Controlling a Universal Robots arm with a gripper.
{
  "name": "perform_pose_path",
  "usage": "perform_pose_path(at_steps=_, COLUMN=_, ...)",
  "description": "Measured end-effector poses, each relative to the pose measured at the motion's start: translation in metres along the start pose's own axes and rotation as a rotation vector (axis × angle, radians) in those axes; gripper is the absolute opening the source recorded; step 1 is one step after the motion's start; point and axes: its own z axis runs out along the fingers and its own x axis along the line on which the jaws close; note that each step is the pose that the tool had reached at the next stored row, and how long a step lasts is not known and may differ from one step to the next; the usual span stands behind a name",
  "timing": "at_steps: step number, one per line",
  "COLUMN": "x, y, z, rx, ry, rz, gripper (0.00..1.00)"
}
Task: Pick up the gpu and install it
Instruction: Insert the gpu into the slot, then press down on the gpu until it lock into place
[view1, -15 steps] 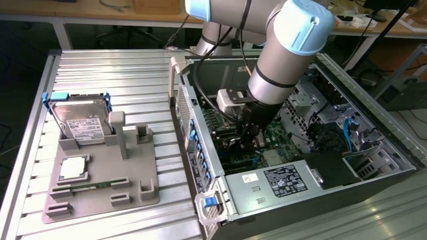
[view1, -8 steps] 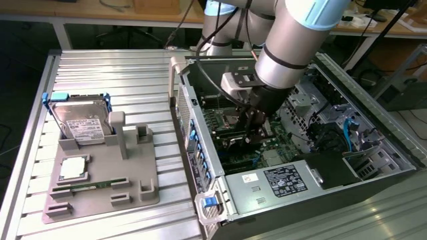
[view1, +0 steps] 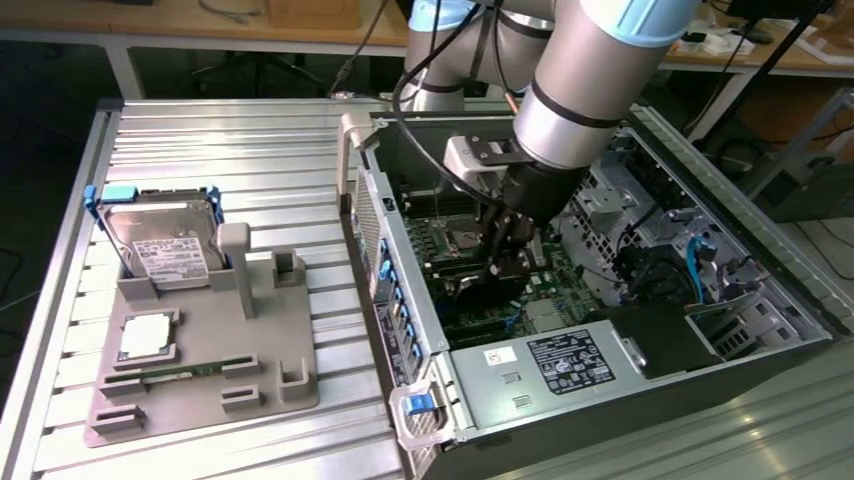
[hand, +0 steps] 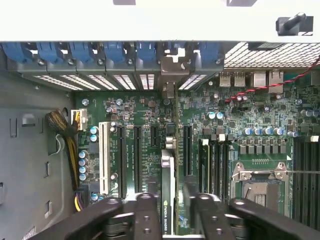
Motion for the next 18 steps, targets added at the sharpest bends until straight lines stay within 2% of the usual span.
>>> perform_pose_path(at_steps=2, x=0.0, y=0.0, z=0.0, rx=0.0, ry=0.0, rz=0.0, gripper=0.2)
perform_pose_path(at_steps=3, x=0.0, y=0.0, z=0.0, rx=-0.0001, ry=0.0001, rz=0.0, gripper=0.2)
perform_pose_path(at_steps=5, x=0.0, y=0.0, z=0.0, rx=0.0, ry=0.0001, rz=0.0, gripper=0.11)
perform_pose_path(at_steps=18, x=0.0, y=0.0, z=0.0, rx=-0.0001, ry=0.0001, rz=0.0, gripper=0.11)
